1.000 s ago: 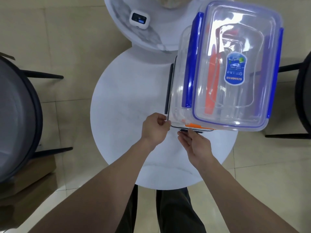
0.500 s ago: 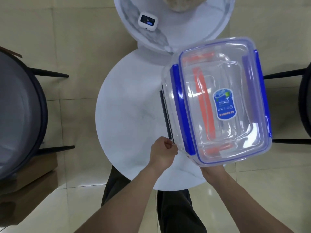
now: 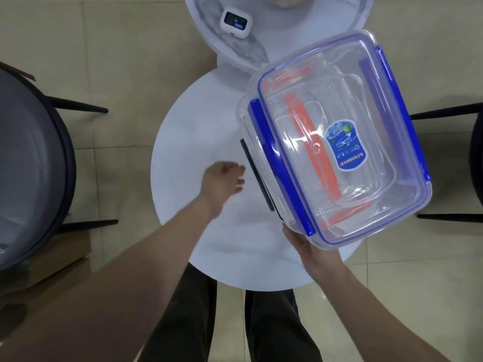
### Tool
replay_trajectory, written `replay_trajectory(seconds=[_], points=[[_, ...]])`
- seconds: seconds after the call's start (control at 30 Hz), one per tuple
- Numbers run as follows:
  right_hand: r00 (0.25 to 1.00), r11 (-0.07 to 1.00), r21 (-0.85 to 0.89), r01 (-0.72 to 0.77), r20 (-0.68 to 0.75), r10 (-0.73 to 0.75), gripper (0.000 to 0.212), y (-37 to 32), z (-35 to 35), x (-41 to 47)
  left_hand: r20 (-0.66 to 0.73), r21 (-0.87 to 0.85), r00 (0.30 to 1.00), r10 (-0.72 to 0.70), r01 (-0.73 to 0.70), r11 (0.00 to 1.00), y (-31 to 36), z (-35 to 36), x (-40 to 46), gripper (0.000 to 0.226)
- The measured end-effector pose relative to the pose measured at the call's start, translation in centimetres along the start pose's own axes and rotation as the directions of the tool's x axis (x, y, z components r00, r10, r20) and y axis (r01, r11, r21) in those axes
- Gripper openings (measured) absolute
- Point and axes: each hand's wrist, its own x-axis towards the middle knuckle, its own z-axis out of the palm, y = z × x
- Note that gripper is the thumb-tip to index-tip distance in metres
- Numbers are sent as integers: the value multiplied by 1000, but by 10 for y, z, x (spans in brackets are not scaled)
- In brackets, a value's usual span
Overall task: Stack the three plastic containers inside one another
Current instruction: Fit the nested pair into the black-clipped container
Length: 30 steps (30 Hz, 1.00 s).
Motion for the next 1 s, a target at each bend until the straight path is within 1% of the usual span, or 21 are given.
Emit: replay_trajectory(seconds=[0.03, 0.07, 0.1, 0.13, 0.17, 0.2, 0.3, 0.43, 0.53, 0.6, 0.7, 0.77, 0.87, 1.0], points=[[999, 998, 47, -44, 30, 43, 80, 8, 4, -4, -5, 25, 1000, 19, -19, 1000, 12, -2, 7, 20], [997, 991, 113, -67, -15, 69, 78, 16, 8, -8, -7, 61, 999, 33, -33, 998, 23, -2, 15, 26], [993, 976, 187, -108, -34, 116, 65, 23, 11, -7, -7, 86, 999, 49, -48, 995, 33, -2, 22, 30], [985, 964, 225, -144, -61, 162, 51, 29, 16, -5, 2, 90, 998, 61, -61, 994, 43, -1, 27, 31], [979, 955, 250, -159, -87, 185, 44, 35, 17, -1, 17, 81, 997, 70, -71, 994, 51, -1, 31, 30], [973, 953, 259, -158, -125, 195, 42, 38, 21, 3, 37, 71, 996, 81, -84, 994, 57, 1, 35, 31], [973, 957, 261, -124, -159, 170, 39, 41, 25, 12, 67, 66, 990, 122, -126, 990, 65, 7, 40, 32], [972, 982, 164, -93, -199, 125, 38, 37, 23, 17, 29, 49, 986, 161, -163, 985, 58, 11, 44, 29], [975, 994, 89, -59, -208, 77, 39, 29, 17, 17, -14, 170, 979, 205, -199, 965, 48, 9, 44, 25], [977, 998, 25, -52, -206, 56, 39, 22, 14, 17, -35, 209, 976, 214, -202, 957, 39, 8, 40, 24], [976, 996, -65, -58, -213, 43, 39, 11, 8, 16, -56, 159, 980, 193, -182, 970, 22, 4, 34, 24], [974, 991, -116, -63, -225, 36, 41, 4, 4, 17, -60, 124, 983, 174, -166, 978, 13, 3, 32, 28], [972, 987, -157, -42, -233, 4, 41, -5, -3, 22, -61, 90, 984, 170, -165, 982, 2, 3, 27, 31], [975, 982, -188, -17, -220, -25, 39, -11, -8, 26, -101, 76, 979, 178, -171, 982, -7, 3, 18, 21]])
